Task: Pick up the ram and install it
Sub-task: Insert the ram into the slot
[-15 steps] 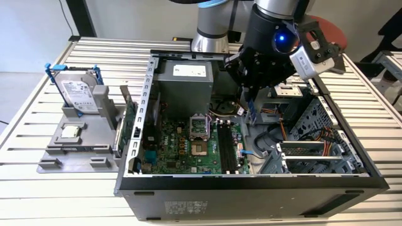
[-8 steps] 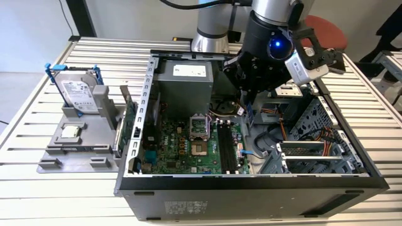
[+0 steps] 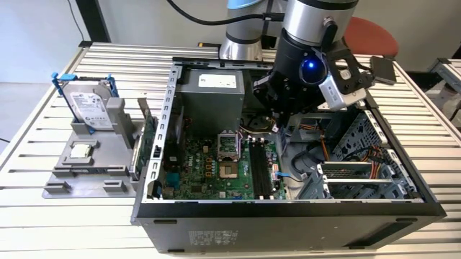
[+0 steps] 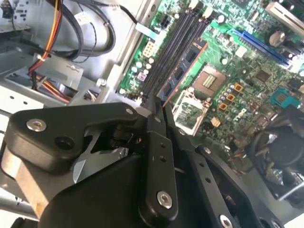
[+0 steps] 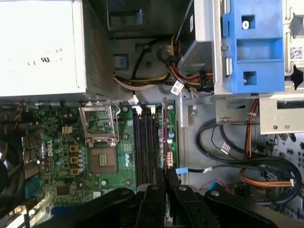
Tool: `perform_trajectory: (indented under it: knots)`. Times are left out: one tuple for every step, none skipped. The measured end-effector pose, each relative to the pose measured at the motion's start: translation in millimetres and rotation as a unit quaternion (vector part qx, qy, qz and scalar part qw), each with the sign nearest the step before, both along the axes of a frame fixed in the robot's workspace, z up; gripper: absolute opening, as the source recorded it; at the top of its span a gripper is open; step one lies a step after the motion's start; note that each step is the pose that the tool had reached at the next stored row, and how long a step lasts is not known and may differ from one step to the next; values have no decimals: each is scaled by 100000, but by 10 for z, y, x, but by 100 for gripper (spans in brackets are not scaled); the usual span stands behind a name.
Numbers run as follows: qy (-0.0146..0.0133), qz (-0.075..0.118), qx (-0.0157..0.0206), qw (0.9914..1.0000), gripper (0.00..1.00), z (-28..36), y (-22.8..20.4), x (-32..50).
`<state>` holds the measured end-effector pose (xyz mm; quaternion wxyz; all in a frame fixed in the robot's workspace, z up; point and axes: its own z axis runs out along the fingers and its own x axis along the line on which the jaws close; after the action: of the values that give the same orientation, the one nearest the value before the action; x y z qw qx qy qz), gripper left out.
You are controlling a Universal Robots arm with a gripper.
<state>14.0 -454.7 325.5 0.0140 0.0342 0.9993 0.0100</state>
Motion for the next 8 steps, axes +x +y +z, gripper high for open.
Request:
perform_trajectory:
  knots:
    - [-5,83,-60,100000,0,-17,0,0]
    - [1,155,-127,100000,0,-34,0,0]
    - [-1,258,-154,100000,0,-54,0,0]
    - [-1,424,-183,99999,0,-71,0,0]
    - [-4,598,-198,99998,0,-90,0,0]
    - [-5,758,-211,99997,0,-108,0,0]
    - [-7,902,-216,99996,0,-126,0,0]
    - [-8,1044,-217,99994,0,-145,0,0]
